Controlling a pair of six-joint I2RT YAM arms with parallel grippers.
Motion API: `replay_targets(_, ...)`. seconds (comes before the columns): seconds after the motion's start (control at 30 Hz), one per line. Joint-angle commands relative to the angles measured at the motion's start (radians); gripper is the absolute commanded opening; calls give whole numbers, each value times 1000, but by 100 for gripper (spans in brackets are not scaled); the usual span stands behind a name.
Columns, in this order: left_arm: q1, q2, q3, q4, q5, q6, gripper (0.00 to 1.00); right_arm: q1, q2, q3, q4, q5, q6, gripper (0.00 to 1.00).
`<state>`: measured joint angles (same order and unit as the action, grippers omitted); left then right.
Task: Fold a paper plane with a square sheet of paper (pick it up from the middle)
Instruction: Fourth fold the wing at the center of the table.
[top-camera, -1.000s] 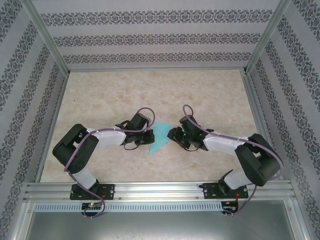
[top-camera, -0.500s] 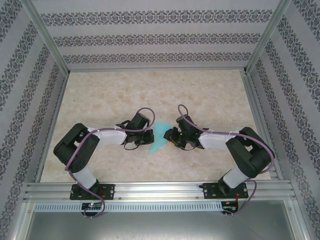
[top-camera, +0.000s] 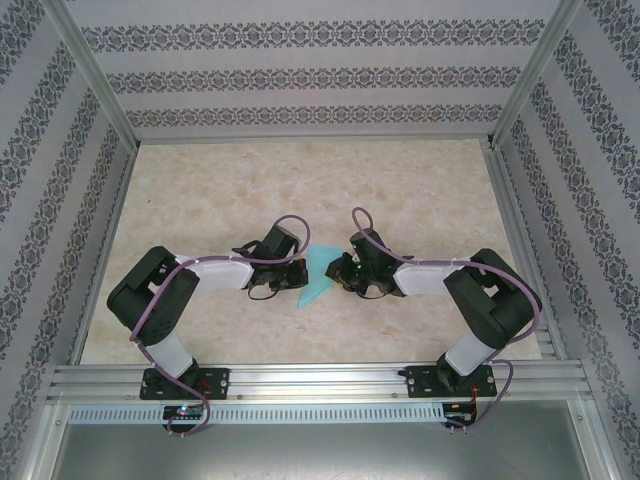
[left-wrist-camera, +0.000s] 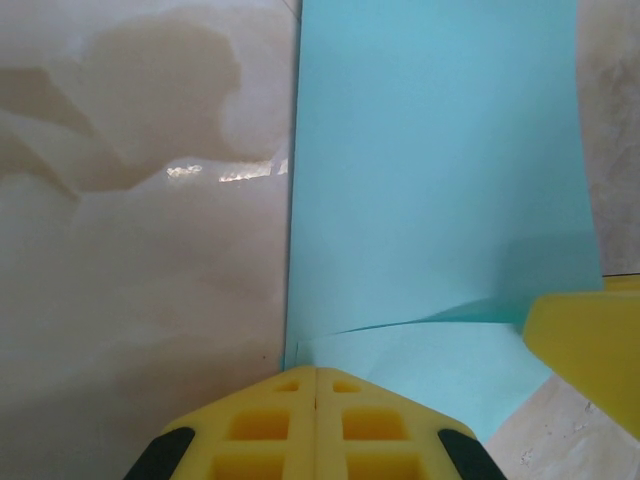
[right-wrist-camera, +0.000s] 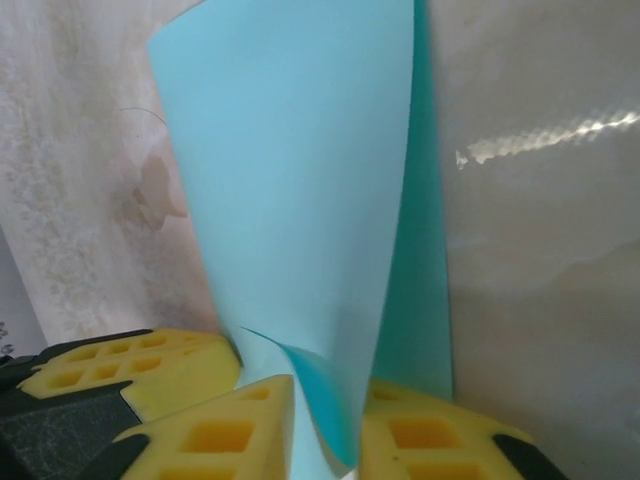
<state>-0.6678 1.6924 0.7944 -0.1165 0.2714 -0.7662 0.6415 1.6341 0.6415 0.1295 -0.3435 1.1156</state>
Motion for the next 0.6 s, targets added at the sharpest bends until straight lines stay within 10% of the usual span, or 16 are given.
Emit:
replay_targets(0.0,5,22,18,-55,-15,5,1,4,21,12,53,-13,11,14)
replay_targets(0.57,6,-249,109,-173,-78,217,52,69,-298,174,-433,429,13,0)
